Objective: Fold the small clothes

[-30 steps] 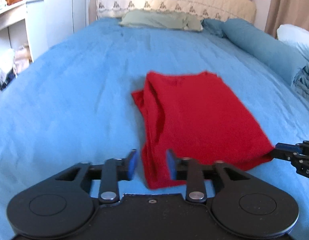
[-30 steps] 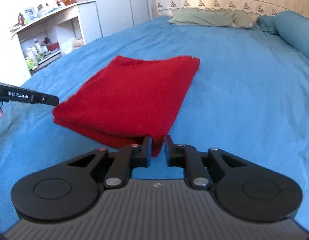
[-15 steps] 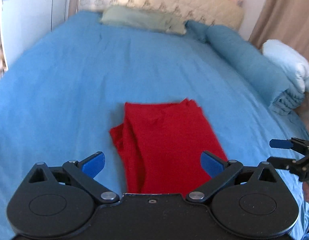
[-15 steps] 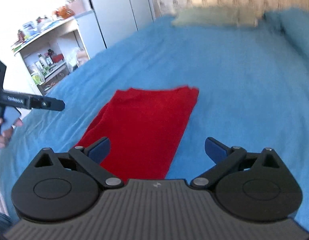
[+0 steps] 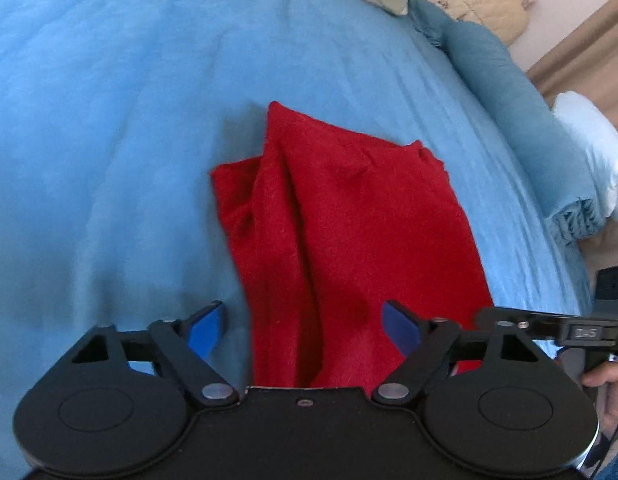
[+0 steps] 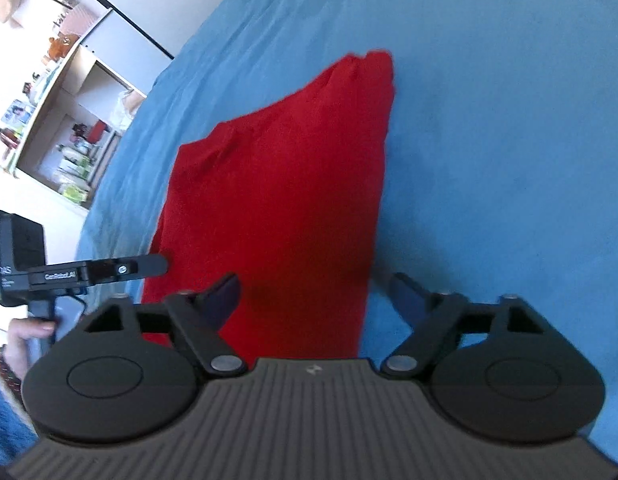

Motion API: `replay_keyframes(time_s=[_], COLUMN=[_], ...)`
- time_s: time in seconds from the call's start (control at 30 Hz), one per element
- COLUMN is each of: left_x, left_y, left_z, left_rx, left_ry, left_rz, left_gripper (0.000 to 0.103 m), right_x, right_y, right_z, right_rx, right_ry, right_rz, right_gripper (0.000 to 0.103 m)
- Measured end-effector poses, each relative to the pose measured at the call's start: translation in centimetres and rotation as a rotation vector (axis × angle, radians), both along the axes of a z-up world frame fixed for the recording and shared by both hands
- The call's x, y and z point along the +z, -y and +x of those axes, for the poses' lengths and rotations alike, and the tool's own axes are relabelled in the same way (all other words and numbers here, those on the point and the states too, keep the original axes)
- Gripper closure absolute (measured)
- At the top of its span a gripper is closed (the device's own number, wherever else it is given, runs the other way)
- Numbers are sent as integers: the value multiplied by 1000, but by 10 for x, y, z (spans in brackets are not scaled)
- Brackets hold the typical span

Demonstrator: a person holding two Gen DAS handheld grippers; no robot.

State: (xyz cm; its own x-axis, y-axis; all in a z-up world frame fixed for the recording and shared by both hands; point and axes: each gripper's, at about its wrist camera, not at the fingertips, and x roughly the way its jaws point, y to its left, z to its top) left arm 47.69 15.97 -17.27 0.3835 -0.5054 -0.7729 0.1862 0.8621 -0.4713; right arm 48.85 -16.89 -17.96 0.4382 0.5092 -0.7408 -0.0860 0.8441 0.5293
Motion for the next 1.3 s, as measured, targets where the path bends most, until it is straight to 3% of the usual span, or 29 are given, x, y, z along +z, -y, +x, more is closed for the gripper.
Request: replay_keyframes(time_s=[0.03,0.17,0.3,0.4,0.7,0.93,1.03,1.1,1.23,1.3], left_x=[-2,-8,-1,11,68,93,85,75,37,24], left_y=[3,16,15,22,42,69,87,102,128,136], left_z=[1,4,-3,-10,-64,-153,-190,-209,-231,-237], left_rx=[-9,-27,-16,-21,-57,-78,-85,-104,-116,-98], left_ry=[1,24,64,110,202,268,261,266,223,235], left_rz=[-5,28,43,86,110,60,53,93,149,219], left_gripper=[37,41,69,76,78,78,78,77,77,76], right_x=[-3,-9,0,17,82,124,121,110,65,43], right_y=[-1,-8,-22,-38,-34,1,19,28,48,54], right_z=[1,7,7,-4,-52,-146,-184,-205,-237,-245], right_rx=[0,-18,-30,-12,2,5,14,26,64,54], right_ry=[-3,14,61,139,258,304,297,289,266,248], right_rz=[11,32,-46,-126,-140,-150,-166,-184,-233,-250], right_gripper=[14,17,55,62,64,64,64,64,64,64])
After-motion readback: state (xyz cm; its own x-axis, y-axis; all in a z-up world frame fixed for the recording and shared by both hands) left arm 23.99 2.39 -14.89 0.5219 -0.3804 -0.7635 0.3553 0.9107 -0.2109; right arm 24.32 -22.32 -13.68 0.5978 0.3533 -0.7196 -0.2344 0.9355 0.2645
